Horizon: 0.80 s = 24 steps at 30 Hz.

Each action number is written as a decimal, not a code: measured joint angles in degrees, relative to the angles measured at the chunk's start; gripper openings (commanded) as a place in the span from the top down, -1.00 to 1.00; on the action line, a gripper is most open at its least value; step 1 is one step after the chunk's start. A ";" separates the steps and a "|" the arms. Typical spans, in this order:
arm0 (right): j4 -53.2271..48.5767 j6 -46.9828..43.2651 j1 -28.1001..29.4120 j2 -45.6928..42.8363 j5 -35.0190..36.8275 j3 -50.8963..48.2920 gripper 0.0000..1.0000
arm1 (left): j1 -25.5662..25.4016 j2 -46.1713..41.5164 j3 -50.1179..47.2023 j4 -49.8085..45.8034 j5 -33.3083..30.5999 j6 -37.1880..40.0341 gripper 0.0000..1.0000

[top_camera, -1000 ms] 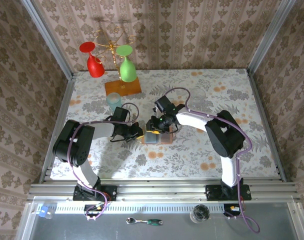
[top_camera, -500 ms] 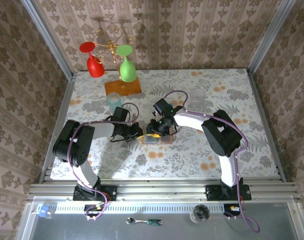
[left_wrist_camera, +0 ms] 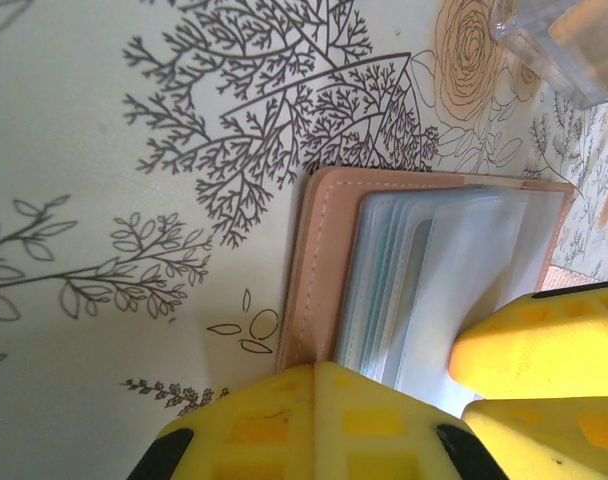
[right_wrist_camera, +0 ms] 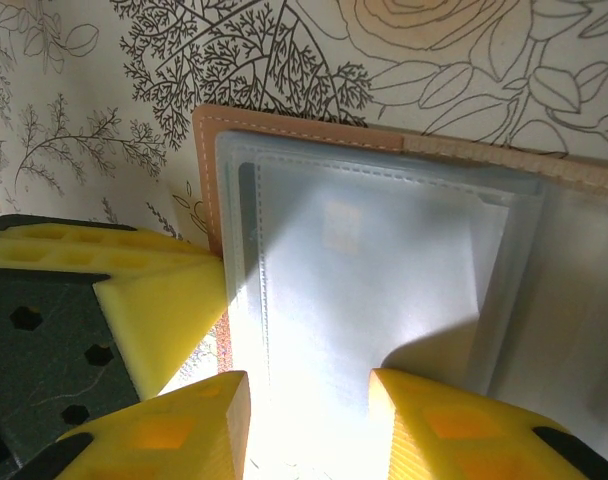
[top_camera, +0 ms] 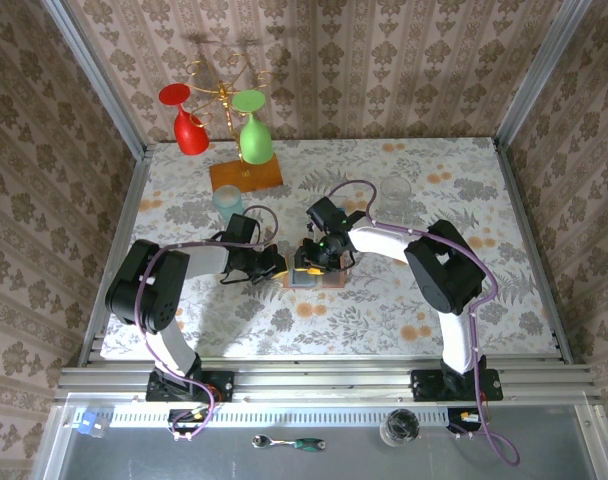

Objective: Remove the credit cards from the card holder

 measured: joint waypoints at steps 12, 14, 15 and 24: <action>0.13 -0.20 -2.01 -1.05 0.20 -1.90 0.25 | 0.02 0.00 0.09 -0.09 0.00 0.02 1.00; 0.50 -0.20 -2.27 -1.20 -0.02 -2.58 0.26 | 0.04 0.00 0.15 -0.22 -0.02 0.02 1.00; 0.57 -0.20 -2.43 -1.31 -0.20 -2.93 0.26 | 0.07 0.00 0.20 -0.31 -0.02 0.02 1.00; 2.71 -0.20 -3.58 -1.77 -2.95 -4.74 0.29 | 0.07 -0.02 2.21 -3.69 -0.96 0.31 1.00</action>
